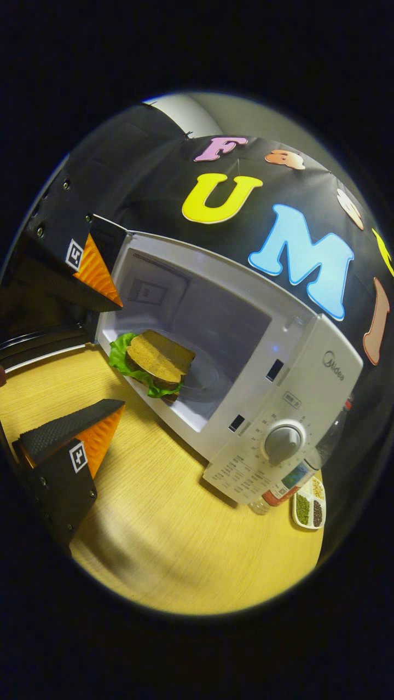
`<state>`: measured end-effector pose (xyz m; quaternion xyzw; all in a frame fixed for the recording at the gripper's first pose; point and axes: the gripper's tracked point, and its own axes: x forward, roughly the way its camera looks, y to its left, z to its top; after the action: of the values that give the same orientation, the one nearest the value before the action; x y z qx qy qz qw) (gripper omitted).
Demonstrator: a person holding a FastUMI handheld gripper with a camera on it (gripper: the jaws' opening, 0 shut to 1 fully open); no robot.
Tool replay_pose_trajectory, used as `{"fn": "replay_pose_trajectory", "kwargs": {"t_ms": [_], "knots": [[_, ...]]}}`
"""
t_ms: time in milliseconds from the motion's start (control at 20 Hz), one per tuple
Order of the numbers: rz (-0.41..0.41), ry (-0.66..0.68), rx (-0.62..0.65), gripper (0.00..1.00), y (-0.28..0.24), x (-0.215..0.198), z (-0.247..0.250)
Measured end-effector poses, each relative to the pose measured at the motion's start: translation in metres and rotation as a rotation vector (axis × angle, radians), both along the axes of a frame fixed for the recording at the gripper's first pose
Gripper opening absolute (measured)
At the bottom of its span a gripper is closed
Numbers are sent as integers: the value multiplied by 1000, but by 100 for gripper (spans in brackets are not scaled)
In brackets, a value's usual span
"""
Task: Open the microwave, put the food inside, and close the microwave door.
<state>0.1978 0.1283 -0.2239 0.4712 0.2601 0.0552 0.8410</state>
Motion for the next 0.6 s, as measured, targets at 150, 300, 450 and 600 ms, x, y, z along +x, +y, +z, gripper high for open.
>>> {"fn": "replay_pose_trajectory", "kwargs": {"t_ms": [150,300,450,600], "knots": [[34,-30,-66,97,-4,-44,16],[82,-67,-155,97,-8,-89,30],[105,-105,-205,97,-10,-126,48],[133,-148,-257,97,-6,-159,67]]}}
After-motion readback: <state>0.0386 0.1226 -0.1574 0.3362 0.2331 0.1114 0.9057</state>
